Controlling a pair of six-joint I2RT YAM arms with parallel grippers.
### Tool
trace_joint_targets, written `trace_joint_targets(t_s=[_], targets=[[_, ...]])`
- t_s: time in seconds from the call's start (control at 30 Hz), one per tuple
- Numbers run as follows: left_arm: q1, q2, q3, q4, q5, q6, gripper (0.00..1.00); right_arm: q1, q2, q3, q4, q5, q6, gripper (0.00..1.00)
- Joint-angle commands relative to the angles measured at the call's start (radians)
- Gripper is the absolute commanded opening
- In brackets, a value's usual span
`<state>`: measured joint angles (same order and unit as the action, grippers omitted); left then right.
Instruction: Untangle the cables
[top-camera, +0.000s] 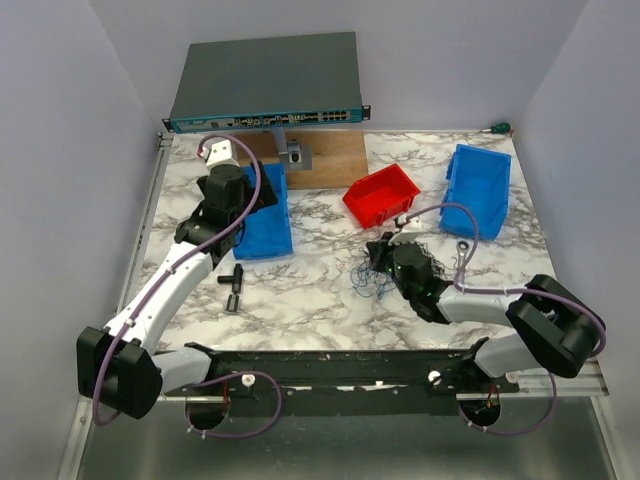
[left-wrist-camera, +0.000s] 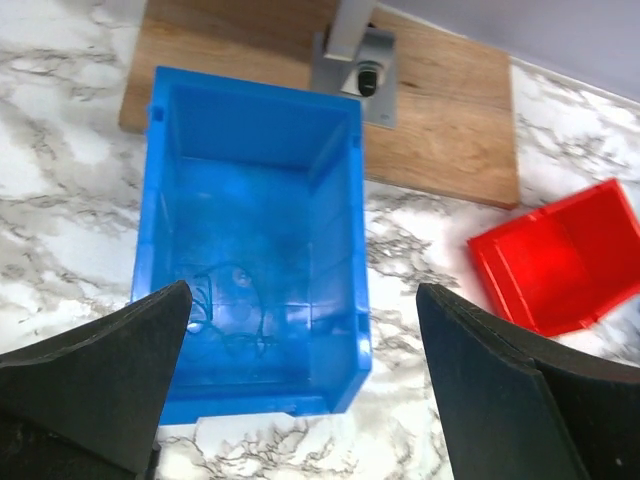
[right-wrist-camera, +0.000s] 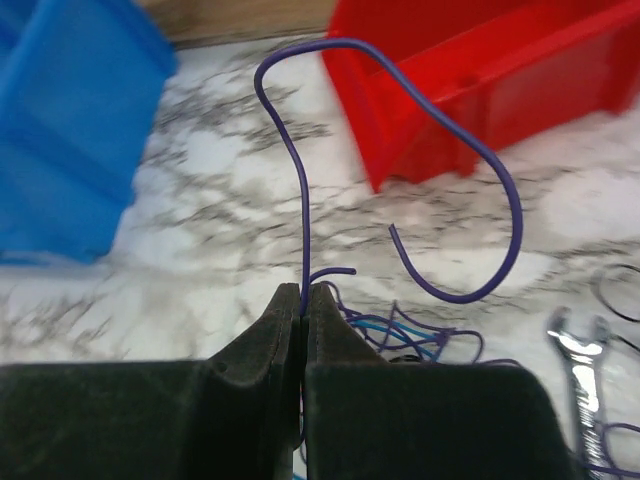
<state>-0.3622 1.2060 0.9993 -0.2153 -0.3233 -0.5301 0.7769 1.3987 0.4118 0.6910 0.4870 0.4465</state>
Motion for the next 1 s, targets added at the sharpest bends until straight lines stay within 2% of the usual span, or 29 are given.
trace_joint_targets(t_s=[0.0, 0.07, 0.13, 0.17, 0.23, 0.27, 0.33, 0.4, 0.5, 0.67, 0.77, 0.97], targets=[[-0.016, -0.123, -0.084, 0.054, 0.227, 0.03, 0.98, 0.019, -0.014, 0.021, 0.109, -0.362, -0.133, 0.01], [-0.029, -0.192, -0.166, 0.114, 0.282, 0.033, 0.98, 0.037, -0.035, 0.065, 0.036, -0.421, -0.135, 0.01], [-0.041, -0.26, -0.25, 0.175, 0.335, 0.031, 0.98, 0.041, -0.061, 0.108, -0.039, -0.507, -0.114, 0.11], [-0.05, -0.293, -0.291, 0.202, 0.367, 0.023, 0.97, 0.041, -0.079, 0.126, -0.076, -0.571, -0.113, 0.3], [-0.071, -0.335, -0.364, 0.28, 0.437, 0.024, 0.97, 0.042, -0.119, 0.148, -0.149, -0.613, -0.087, 0.8], [-0.092, -0.337, -0.388, 0.315, 0.483, 0.042, 0.97, 0.041, -0.142, 0.153, -0.202, -0.573, -0.055, 0.94], [-0.163, -0.295, -0.376, 0.309, 0.536, 0.115, 0.97, 0.039, -0.186, 0.174, -0.345, -0.435, -0.018, 0.98], [-0.246, -0.232, -0.331, 0.25, 0.498, 0.17, 0.97, 0.038, -0.23, 0.191, -0.494, -0.277, 0.016, 0.99], [-0.302, -0.173, -0.336, 0.286, 0.503, 0.162, 0.96, 0.035, -0.304, 0.187, -0.666, -0.133, 0.067, 1.0], [-0.335, -0.06, -0.345, 0.367, 0.553, 0.144, 0.94, 0.022, -0.383, 0.145, -0.838, -0.109, 0.124, 1.0], [-0.352, 0.017, -0.324, 0.371, 0.595, 0.179, 0.94, 0.019, -0.388, 0.121, -0.894, -0.138, 0.155, 0.96], [-0.355, 0.139, -0.269, 0.361, 0.639, 0.223, 0.92, 0.013, -0.355, 0.092, -0.875, -0.146, 0.213, 0.85]])
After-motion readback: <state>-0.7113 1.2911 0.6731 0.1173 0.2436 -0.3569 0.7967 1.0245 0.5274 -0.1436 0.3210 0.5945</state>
